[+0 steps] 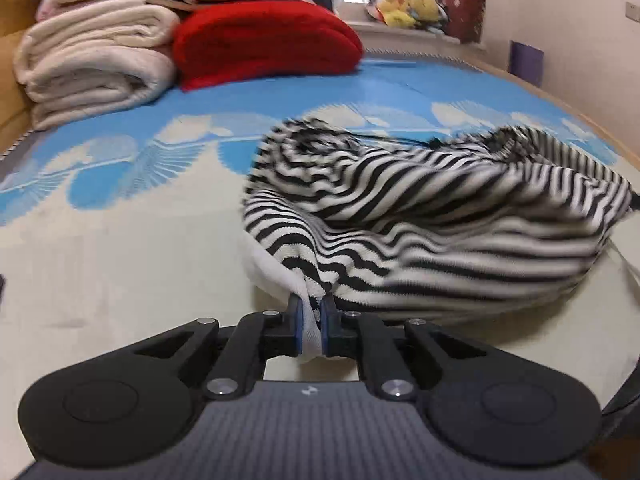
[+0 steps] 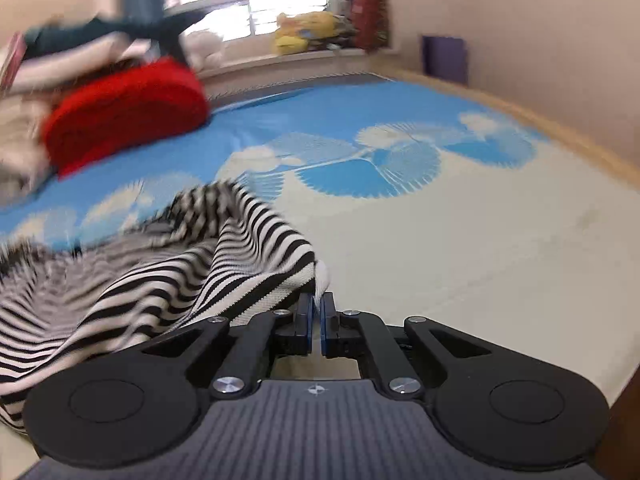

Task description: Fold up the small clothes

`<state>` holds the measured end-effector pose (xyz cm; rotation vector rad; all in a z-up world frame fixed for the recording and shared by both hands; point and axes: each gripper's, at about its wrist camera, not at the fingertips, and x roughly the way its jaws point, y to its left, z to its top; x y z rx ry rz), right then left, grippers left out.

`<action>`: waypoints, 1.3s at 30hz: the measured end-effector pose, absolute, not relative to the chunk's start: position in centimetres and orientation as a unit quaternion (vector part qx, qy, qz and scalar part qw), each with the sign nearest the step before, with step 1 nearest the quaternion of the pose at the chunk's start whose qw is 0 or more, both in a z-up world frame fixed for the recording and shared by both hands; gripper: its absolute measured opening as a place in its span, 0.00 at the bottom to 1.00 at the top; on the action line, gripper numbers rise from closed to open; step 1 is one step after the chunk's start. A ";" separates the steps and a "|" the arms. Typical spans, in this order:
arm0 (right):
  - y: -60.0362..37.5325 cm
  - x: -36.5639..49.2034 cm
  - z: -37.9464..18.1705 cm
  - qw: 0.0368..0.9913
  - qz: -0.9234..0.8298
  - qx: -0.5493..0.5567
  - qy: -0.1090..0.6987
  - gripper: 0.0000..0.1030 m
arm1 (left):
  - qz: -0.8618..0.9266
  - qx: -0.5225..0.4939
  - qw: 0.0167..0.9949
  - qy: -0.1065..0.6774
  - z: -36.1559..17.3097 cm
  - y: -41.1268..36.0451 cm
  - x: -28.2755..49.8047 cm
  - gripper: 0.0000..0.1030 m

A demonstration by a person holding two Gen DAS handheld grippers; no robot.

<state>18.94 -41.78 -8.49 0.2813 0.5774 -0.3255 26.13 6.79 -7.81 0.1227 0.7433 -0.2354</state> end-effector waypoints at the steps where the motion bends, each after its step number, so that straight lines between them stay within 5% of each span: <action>1: -42.3 18.7 -8.6 0.933 -0.158 0.148 0.287 0.02 | -0.104 0.059 0.921 0.370 -8.0 7.5 26.4 0.09; 7: -42.9 19.3 -9.5 0.924 -0.152 0.138 0.323 0.02 | -0.095 0.087 0.912 0.390 -9.4 8.4 26.7 0.08; 10: -43.1 19.8 -9.6 0.920 -0.159 0.141 0.329 0.02 | -0.023 0.129 0.911 0.391 -10.1 9.1 27.3 0.00; 14: -43.1 20.9 -11.0 0.901 -0.160 0.144 0.378 0.08 | 0.000 0.035 0.916 0.400 -9.2 13.2 28.4 0.02; 16: -43.0 20.7 -11.1 0.896 -0.172 0.141 0.385 0.32 | 0.008 0.015 0.920 0.391 -8.4 14.1 28.1 0.24; 17: -42.9 20.3 -10.7 0.898 -0.189 0.135 0.375 0.50 | -0.003 -0.006 0.919 0.394 -7.8 14.5 28.1 0.44; 18: -42.9 19.7 -10.0 0.904 -0.201 0.130 0.354 0.52 | -0.013 -0.030 0.919 0.392 -7.1 14.8 28.0 0.58; 21: -42.6 18.1 -6.9 0.929 -0.182 0.155 0.284 0.53 | -0.048 -0.075 0.924 0.372 -4.8 14.2 28.7 0.66; 25: -39.4 21.9 -4.8 0.938 -0.017 0.180 0.295 0.52 | -0.121 -0.073 0.916 0.374 -2.5 10.1 32.6 0.82; 31: -31.1 31.1 -5.4 0.931 0.111 0.063 0.341 0.52 | -0.186 -0.005 0.875 0.447 -4.8 3.1 40.3 0.84; 34: -29.1 34.8 -7.3 0.922 0.123 0.013 0.367 0.52 | -0.189 -0.006 0.850 0.492 -7.9 2.3 43.4 0.68; 36: -28.9 36.7 -8.8 0.913 0.118 0.002 0.390 0.49 | -0.200 -0.019 0.843 0.499 -9.3 2.4 44.5 0.19; 37: -28.7 37.6 -9.6 0.908 0.120 -0.002 0.400 0.44 | -0.206 -0.021 0.844 0.495 -9.6 2.2 44.8 0.15; 39: -28.6 38.6 -10.8 0.897 0.134 0.013 0.420 0.09 | -0.216 -0.019 0.851 0.479 -9.3 1.8 44.7 0.06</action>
